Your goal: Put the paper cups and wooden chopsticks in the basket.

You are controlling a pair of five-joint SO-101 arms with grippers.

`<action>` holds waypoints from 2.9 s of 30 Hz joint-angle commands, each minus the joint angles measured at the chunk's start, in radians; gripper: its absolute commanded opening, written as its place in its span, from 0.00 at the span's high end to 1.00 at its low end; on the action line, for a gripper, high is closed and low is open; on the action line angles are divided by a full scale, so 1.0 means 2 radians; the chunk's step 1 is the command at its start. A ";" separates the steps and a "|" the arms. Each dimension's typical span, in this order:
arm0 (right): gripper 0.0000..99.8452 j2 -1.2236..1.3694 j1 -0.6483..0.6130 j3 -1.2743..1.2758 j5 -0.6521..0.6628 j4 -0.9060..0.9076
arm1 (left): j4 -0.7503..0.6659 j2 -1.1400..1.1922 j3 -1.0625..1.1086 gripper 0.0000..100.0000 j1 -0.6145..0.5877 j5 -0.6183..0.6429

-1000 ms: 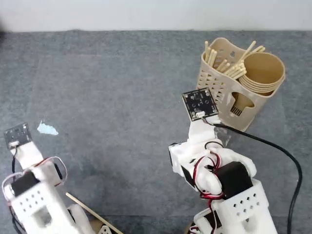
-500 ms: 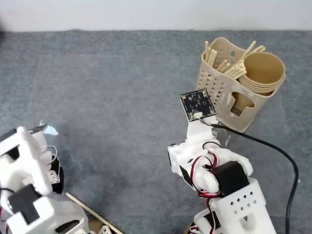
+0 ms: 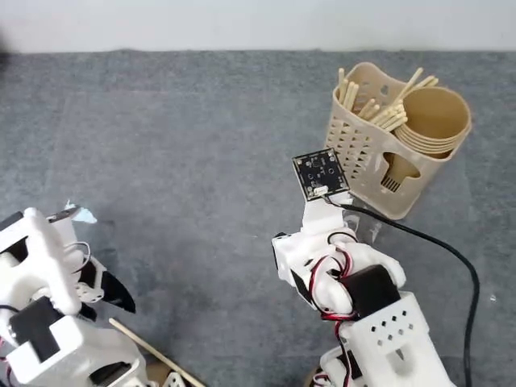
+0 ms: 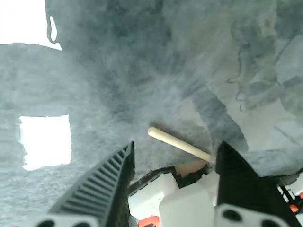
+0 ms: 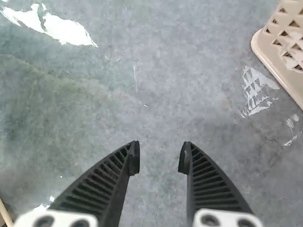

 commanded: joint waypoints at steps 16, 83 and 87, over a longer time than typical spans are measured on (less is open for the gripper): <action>0.85 -0.003 0.005 -0.003 -0.005 -0.009 | -0.008 0.139 -0.051 0.73 -0.004 -0.021; 0.85 -0.003 0.003 -0.003 -0.003 -0.010 | 0.082 0.148 -0.148 0.99 -0.101 -0.741; 0.85 -0.003 0.003 -0.003 -0.003 -0.010 | 0.082 0.147 -0.131 0.99 -0.099 -0.743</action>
